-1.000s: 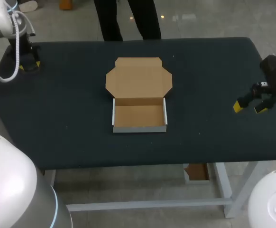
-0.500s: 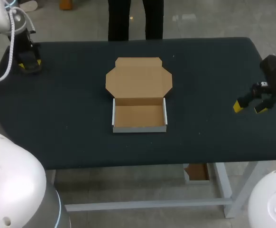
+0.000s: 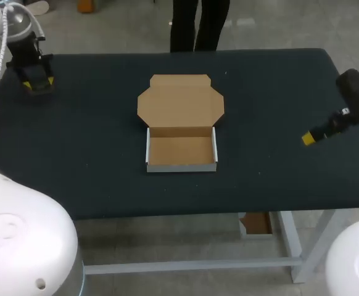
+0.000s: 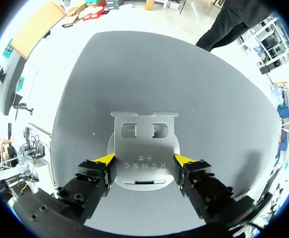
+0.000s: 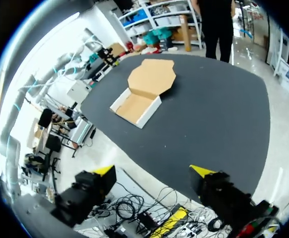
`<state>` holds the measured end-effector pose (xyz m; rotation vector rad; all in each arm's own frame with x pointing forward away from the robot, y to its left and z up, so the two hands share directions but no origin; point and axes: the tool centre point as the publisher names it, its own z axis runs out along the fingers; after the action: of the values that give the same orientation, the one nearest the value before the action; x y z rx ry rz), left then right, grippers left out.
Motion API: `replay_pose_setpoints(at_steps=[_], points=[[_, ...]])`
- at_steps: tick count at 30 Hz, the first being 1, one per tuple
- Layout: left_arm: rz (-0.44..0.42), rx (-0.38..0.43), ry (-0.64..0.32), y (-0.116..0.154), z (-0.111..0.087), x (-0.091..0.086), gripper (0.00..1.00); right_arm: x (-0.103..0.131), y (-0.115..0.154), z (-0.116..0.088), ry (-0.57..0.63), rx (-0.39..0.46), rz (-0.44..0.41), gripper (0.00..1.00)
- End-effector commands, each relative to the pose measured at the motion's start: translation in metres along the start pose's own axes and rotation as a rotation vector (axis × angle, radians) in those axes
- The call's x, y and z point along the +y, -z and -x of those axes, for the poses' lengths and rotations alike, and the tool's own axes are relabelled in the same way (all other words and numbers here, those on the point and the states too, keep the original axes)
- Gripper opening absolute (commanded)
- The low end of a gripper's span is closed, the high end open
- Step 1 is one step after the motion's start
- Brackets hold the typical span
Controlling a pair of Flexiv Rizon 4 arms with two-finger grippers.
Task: Assemble the packaging by folding the flat box into shape, placing the metal phone stand inside, and closing the box properly
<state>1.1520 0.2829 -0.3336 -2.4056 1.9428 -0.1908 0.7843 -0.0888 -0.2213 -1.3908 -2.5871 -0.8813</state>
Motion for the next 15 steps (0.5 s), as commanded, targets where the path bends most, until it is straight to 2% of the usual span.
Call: replay_pose_setpoints(at_steps=[1,6,8,10,15], points=[[-0.144,-0.018,-0.012,0.021,-0.005,0.042,0.0,-0.002,0.003,0.004,0.258,0.09,0.035,1.0],[-0.156,-0.023,-0.038,0.033,-0.011,0.055,0.0,0.004,0.01,0.003,0.414,0.104,0.022,1.0],[-0.165,-0.032,-0.045,0.036,-0.014,0.061,0.0,0.006,0.012,0.005,0.458,0.047,-0.009,1.0],[-0.172,-0.041,-0.049,0.039,-0.017,0.066,0.0,0.008,0.013,0.01,0.453,-0.058,-0.037,1.0],[-0.175,-0.046,-0.056,0.047,-0.024,0.078,0.0,0.008,0.013,0.01,0.453,-0.058,-0.037,1.0]])
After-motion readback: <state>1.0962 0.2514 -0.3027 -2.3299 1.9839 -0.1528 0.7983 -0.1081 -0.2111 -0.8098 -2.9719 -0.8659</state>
